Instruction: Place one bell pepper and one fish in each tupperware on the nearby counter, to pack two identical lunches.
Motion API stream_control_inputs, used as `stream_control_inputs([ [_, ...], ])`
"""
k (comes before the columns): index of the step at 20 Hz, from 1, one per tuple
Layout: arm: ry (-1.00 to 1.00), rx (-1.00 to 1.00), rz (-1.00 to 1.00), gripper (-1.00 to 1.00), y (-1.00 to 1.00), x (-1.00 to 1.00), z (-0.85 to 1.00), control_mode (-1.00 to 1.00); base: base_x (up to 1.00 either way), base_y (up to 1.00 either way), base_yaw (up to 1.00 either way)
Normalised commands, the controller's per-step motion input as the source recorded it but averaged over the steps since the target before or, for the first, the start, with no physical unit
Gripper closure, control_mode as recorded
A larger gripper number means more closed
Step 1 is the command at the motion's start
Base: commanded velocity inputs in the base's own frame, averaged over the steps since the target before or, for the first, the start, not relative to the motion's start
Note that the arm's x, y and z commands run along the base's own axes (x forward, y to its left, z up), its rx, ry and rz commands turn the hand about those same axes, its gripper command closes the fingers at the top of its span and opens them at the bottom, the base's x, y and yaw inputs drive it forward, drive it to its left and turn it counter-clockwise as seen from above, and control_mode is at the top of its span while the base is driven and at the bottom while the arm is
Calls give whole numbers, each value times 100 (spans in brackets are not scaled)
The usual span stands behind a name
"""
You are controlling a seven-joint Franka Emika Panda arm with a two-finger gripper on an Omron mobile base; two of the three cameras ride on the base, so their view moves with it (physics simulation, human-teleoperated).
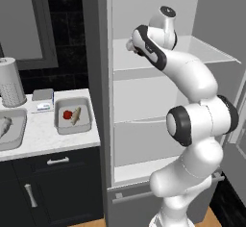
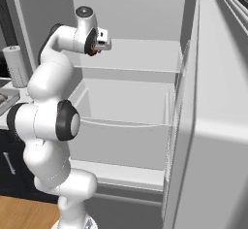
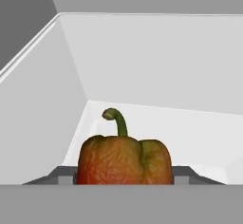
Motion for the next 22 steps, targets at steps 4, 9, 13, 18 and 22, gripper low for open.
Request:
stream_control_inputs([
  [4,0,0,0,100,0,-4,0,-100,0,0,0],
  [9,-14,2,0,100,-33,-88,0,-100,0,0,0],
  [13,-13,3,0,100,-54,-100,1,-100,0,0,0],
  [18,3,0,0,100,-36,-100,15,-100,0,0,0],
  [22,35,-10,0,100,-5,-99,19,-100,0,0,0],
])
